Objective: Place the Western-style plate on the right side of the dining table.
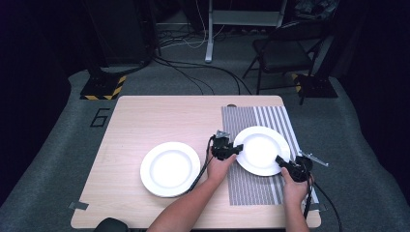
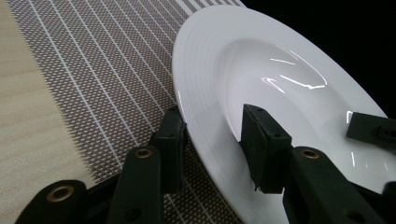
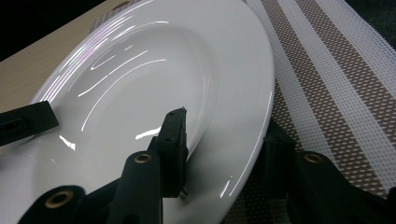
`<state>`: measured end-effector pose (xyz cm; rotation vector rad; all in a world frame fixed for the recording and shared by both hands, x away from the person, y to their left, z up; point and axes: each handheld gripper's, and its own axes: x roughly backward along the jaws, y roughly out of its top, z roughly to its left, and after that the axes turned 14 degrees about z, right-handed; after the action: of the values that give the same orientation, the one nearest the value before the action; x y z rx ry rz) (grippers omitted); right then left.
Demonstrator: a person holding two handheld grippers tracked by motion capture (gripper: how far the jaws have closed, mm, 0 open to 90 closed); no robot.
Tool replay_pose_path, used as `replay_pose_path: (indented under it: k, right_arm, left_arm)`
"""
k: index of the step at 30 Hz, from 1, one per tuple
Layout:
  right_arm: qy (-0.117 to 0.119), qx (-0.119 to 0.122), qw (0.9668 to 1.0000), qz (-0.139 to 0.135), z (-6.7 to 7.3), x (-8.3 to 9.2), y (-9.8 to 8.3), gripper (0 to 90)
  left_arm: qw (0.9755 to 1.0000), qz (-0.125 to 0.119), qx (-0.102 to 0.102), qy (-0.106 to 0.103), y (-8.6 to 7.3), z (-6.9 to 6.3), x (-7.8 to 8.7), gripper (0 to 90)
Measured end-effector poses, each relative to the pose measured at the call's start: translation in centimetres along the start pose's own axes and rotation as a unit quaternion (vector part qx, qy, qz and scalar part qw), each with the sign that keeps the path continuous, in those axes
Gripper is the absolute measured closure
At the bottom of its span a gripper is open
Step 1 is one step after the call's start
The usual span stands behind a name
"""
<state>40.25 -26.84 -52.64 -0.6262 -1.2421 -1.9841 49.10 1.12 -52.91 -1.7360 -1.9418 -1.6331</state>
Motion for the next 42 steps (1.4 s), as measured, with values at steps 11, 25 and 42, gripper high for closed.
replay_pose_path:
  k: [11, 25, 42]
  right_arm:
    - [0.002, -0.007, 1.0000, 0.002, -0.1, -0.1, 0.1, 59.6]
    - [0.009, -0.009, 0.9999, 0.006, 0.0, 0.0, 0.0, 55.0]
    - [-0.010, -0.013, 0.9995, -0.025, 0.0, 2.2, -0.2, 48.2]
  left_arm:
    - [1.0000, 0.006, 0.003, -0.002, 0.1, 0.1, -0.1, 61.2]
    - [0.9999, 0.007, 0.005, -0.010, 0.0, 0.1, 0.1, 58.2]
    - [0.9998, -0.013, 0.016, -0.008, -0.2, 0.3, 2.5, 50.4]
